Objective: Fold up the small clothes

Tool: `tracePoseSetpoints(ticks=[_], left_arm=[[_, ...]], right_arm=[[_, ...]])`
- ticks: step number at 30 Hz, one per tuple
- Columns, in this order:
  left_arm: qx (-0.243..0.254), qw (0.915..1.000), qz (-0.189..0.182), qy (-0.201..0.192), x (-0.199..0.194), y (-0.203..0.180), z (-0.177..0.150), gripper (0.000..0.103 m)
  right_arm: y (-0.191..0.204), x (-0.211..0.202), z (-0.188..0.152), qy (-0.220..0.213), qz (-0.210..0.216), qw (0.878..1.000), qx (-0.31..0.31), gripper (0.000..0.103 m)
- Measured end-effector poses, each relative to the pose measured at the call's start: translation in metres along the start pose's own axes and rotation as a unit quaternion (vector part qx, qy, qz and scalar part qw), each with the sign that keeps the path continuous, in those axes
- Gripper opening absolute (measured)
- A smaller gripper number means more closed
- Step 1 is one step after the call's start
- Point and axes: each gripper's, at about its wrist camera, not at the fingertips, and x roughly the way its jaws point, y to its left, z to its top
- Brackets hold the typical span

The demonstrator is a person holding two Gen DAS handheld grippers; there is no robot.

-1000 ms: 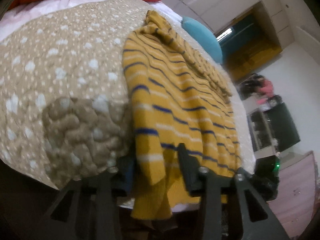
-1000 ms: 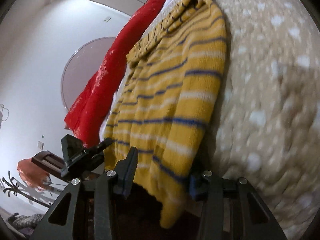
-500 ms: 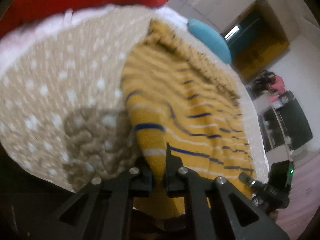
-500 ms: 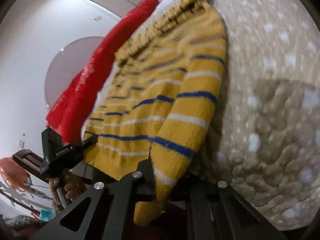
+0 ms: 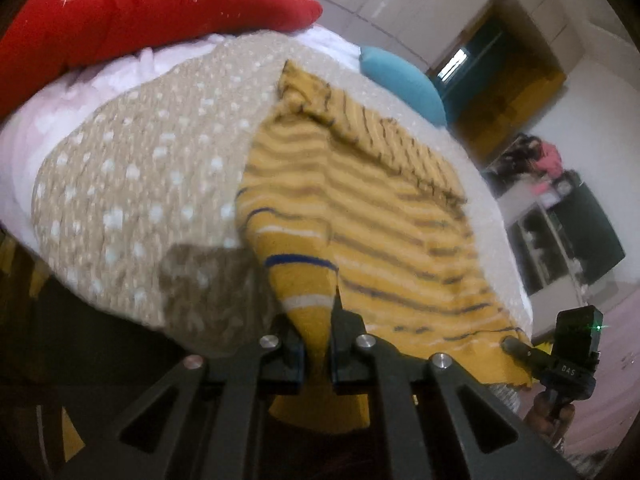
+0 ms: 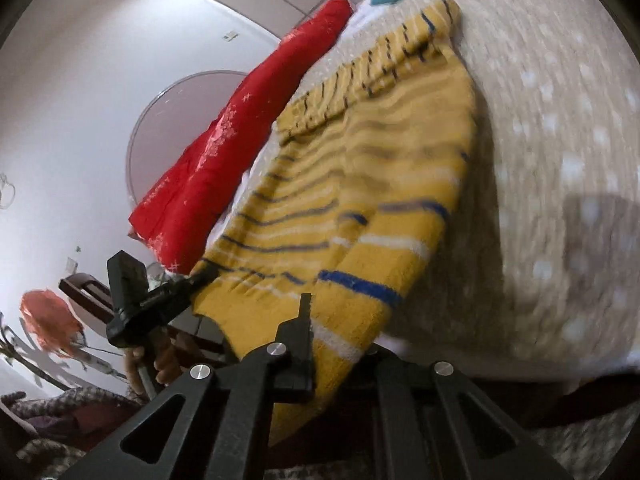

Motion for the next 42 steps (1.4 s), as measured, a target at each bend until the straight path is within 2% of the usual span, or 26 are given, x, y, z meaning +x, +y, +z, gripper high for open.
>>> tracePoseSetpoints(ticks=[3, 8, 12, 14, 18, 20, 22, 23, 25, 28, 32, 33, 34, 35, 37, 38, 39, 40, 42], left_arm=[[0.017, 0.9995, -0.004, -0.028, 0.000, -0.013, 0.034, 0.008], [0.054, 0.9959, 0.018, -0.070, 0.024, -0.046, 0.126, 0.008], [0.041, 0.9973, 0.026, -0.055, 0.075, -0.048, 0.194, 0.008], [0.027, 0.9986, 0.028, -0.036, 0.103, -0.043, 0.211, 0.008], [0.015, 0.9993, 0.034, 0.001, 0.145, -0.033, 0.229, 0.008], [0.005, 0.9994, 0.032, 0.013, 0.163, -0.028, 0.240, 0.010], [-0.023, 0.9994, 0.016, 0.020, 0.176, -0.019, 0.254, 0.013], [-0.044, 0.9986, 0.003, 0.027, 0.186, -0.012, 0.262, 0.015], [-0.081, 0.9961, -0.010, 0.034, 0.199, 0.000, 0.275, 0.024], [-0.127, 0.9902, -0.042, 0.040, 0.212, 0.013, 0.286, 0.031], [-0.163, 0.9828, -0.083, 0.028, 0.215, 0.021, 0.298, 0.045], [-0.168, 0.9809, -0.095, 0.023, 0.213, 0.023, 0.300, 0.054], [-0.173, 0.9800, -0.099, 0.012, 0.210, 0.025, 0.303, 0.066], [-0.180, 0.9780, -0.106, -0.005, 0.204, 0.028, 0.307, 0.070], [-0.204, 0.9710, -0.120, -0.029, 0.192, 0.036, 0.311, 0.073], [-0.211, 0.9693, -0.122, -0.032, 0.189, 0.039, 0.312, 0.074], [-0.206, 0.9718, -0.111, -0.027, 0.187, 0.039, 0.312, 0.074], [-0.186, 0.9786, -0.086, -0.019, 0.183, 0.035, 0.310, 0.074], [-0.134, 0.9898, -0.046, -0.009, 0.179, 0.026, 0.307, 0.074]], right_arm=[[0.017, -0.001, 0.037, -0.021, -0.002, 0.999, -0.037, 0.007], [0.042, 0.006, 0.126, -0.078, -0.029, 0.992, -0.090, 0.007], [0.038, 0.029, 0.196, -0.106, -0.063, 0.988, -0.091, 0.007], [0.028, 0.045, 0.219, -0.105, -0.082, 0.988, -0.080, 0.007], [-0.004, 0.073, 0.255, -0.085, -0.090, 0.992, -0.032, 0.007], [-0.021, 0.081, 0.267, -0.078, -0.083, 0.993, -0.011, 0.011], [-0.040, 0.090, 0.281, -0.074, -0.064, 0.995, 0.027, 0.013], [-0.053, 0.094, 0.291, -0.077, -0.052, 0.994, 0.056, 0.016], [-0.079, 0.101, 0.307, -0.084, -0.030, 0.990, 0.105, 0.033], [-0.115, 0.110, 0.327, -0.109, -0.032, 0.978, 0.173, 0.042], [-0.136, 0.118, 0.338, -0.119, -0.027, 0.969, 0.217, 0.042], [-0.137, 0.119, 0.341, -0.120, -0.030, 0.969, 0.216, 0.043], [-0.136, 0.120, 0.343, -0.122, -0.035, 0.969, 0.214, 0.045], [-0.136, 0.120, 0.344, -0.125, -0.037, 0.968, 0.214, 0.047], [-0.138, 0.115, 0.348, -0.143, -0.019, 0.963, 0.227, 0.060], [-0.140, 0.110, 0.349, -0.155, -0.016, 0.958, 0.239, 0.061], [-0.140, 0.109, 0.351, -0.160, -0.020, 0.956, 0.245, 0.063], [-0.138, 0.106, 0.352, -0.164, -0.027, 0.955, 0.247, 0.064], [-0.128, 0.096, 0.353, -0.161, -0.044, 0.962, 0.217, 0.064]])
